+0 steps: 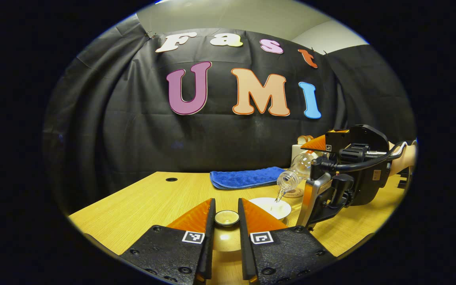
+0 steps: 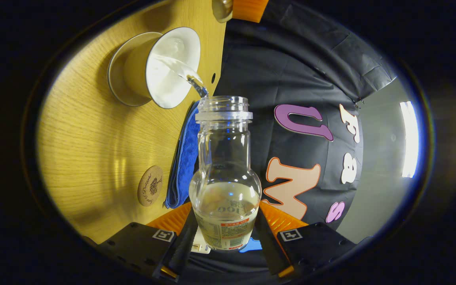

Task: Open the teacup lid with one hand, grasp the water bottle and pour water into the teacup with the other hand; after pouring, place the water bottle on the coaster and then close the teacup lid.

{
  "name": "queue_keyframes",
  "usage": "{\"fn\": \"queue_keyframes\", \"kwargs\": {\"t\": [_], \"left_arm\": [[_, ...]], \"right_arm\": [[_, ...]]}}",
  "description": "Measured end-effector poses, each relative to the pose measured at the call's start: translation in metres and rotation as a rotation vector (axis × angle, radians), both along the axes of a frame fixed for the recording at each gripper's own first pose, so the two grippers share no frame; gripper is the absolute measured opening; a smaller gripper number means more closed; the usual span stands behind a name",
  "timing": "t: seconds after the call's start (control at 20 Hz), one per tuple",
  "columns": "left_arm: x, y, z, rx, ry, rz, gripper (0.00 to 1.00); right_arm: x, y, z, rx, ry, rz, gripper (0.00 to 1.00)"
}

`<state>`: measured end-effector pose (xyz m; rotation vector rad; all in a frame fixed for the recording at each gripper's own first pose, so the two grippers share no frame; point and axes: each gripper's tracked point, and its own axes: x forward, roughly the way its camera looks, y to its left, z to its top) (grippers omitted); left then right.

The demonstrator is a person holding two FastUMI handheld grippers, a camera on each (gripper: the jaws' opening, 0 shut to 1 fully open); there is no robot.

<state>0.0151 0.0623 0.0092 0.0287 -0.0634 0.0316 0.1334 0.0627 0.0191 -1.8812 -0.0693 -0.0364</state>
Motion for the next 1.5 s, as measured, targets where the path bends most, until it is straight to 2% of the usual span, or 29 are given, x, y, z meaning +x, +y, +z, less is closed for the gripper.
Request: {"fn": "queue_keyframes", "kwargs": {"t": [0.15, 0.8, 1.1, 1.15, 1.5], "left_arm": [[-0.001, 0.002, -0.001, -0.001, 0.001, 0.008, 0.27], [-0.001, 0.002, -0.001, -0.001, -0.001, 0.010, 0.27], [0.000, 0.001, -0.001, 0.000, -0.002, 0.010, 0.28], [0.000, 0.002, -0.001, 0.000, -0.002, 0.010, 0.27], [0.001, 0.002, -0.002, 0.001, -0.003, 0.010, 0.27]], "right_arm": [[0.002, -0.001, 0.010, -0.012, -0.018, 0.004, 0.79], [0.004, 0.007, 0.052, -0.092, -0.148, 0.065, 0.80], [0.007, 0.011, 0.029, -0.153, -0.124, 0.080, 0.79], [0.009, 0.010, 0.026, -0.151, -0.117, 0.079, 0.82], [0.010, 0.013, 0.002, -0.101, -0.073, 0.084, 0.80]]}}
